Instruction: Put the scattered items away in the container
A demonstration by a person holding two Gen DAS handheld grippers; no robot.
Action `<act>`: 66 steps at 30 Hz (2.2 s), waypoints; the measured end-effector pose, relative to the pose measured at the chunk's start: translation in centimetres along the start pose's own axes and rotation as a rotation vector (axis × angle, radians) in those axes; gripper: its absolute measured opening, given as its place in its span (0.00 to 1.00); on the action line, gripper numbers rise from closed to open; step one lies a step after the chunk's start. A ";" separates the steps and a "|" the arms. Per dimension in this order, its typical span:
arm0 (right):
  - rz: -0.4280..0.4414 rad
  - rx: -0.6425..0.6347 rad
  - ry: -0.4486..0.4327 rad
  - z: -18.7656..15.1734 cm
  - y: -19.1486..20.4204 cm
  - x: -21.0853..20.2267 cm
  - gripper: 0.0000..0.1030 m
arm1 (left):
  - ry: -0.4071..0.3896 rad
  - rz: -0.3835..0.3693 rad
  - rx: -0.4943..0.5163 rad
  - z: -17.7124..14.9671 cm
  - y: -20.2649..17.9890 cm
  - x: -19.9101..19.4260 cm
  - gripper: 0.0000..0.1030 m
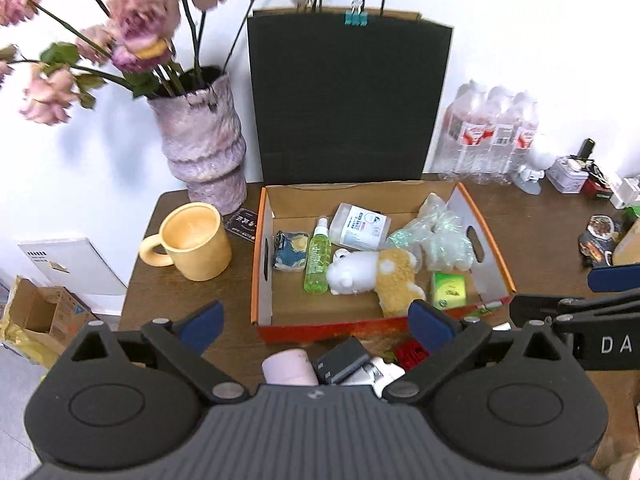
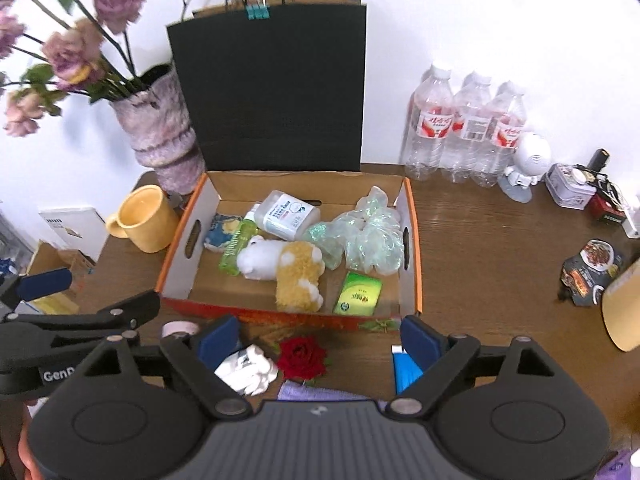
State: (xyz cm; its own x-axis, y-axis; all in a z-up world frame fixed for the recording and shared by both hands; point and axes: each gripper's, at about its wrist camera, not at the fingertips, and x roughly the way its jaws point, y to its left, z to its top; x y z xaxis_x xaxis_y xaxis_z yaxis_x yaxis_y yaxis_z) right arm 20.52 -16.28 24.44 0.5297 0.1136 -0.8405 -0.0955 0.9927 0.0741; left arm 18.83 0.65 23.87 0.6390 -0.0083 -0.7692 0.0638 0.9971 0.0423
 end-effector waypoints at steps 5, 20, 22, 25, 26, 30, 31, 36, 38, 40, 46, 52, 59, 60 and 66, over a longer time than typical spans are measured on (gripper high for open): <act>0.013 0.010 -0.042 -2.2 0.2 -3.6 0.86 | -0.048 -0.010 -0.017 -1.8 -0.1 -3.4 1.00; 0.072 -0.067 -0.526 -23.8 0.5 -6.2 1.00 | -0.427 -0.073 -0.031 -21.7 0.6 -8.0 1.00; 0.039 -0.066 -0.524 -27.2 -0.3 -3.7 1.00 | -0.455 -0.086 -0.043 -26.1 0.8 -6.3 1.00; 0.013 -0.010 -0.433 -30.6 -1.8 0.8 1.00 | -0.377 -0.083 -0.022 -30.0 0.3 -2.6 1.00; 0.005 0.004 -0.399 -31.2 -2.1 2.2 1.00 | -0.336 -0.057 -0.027 -30.6 0.0 -1.3 1.00; -0.024 0.004 -0.362 -31.9 -2.5 5.6 1.00 | -0.245 -0.025 -0.088 -30.6 -0.3 1.8 1.00; -0.023 -0.007 -0.361 -31.8 -2.4 6.2 1.00 | -0.247 -0.039 -0.105 -30.3 -0.3 2.0 1.00; 0.009 -0.030 -0.338 -31.2 -1.7 8.2 1.00 | -0.239 -0.032 -0.072 -29.9 -1.4 3.3 1.00; -0.003 -0.041 -0.320 -31.2 -1.3 8.8 1.00 | -0.229 -0.026 -0.040 -30.0 -1.8 3.7 1.00; -0.032 -0.060 -0.303 -31.2 -1.1 9.4 1.00 | -0.222 -0.025 -0.024 -30.2 -2.2 3.9 1.00; -0.036 -0.057 -0.304 -31.3 -1.1 9.9 1.00 | -0.207 -0.050 -0.069 -30.4 -1.8 4.5 1.00; -0.032 -0.050 -0.302 -30.9 -1.3 10.1 1.00 | -0.186 -0.048 -0.103 -30.4 -1.4 5.5 1.00; -0.037 -0.044 -0.302 -30.9 -1.4 10.1 1.00 | -0.187 -0.022 -0.079 -30.4 -1.4 5.8 1.00; -0.038 -0.042 -0.302 -30.9 -1.4 10.1 1.00 | -0.184 -0.020 -0.076 -30.4 -1.4 5.9 1.00; -0.050 -0.028 -0.302 -30.8 -1.6 10.1 1.00 | -0.172 -0.001 -0.043 -30.1 -1.7 6.2 1.00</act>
State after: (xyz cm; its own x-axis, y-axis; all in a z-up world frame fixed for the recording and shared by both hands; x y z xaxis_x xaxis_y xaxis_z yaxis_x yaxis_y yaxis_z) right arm 0.04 -18.01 -0.71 0.7607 0.0763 -0.6446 -0.0840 0.9963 0.0188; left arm -0.42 1.17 -0.18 0.7607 -0.0189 -0.6488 0.0344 0.9993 0.0113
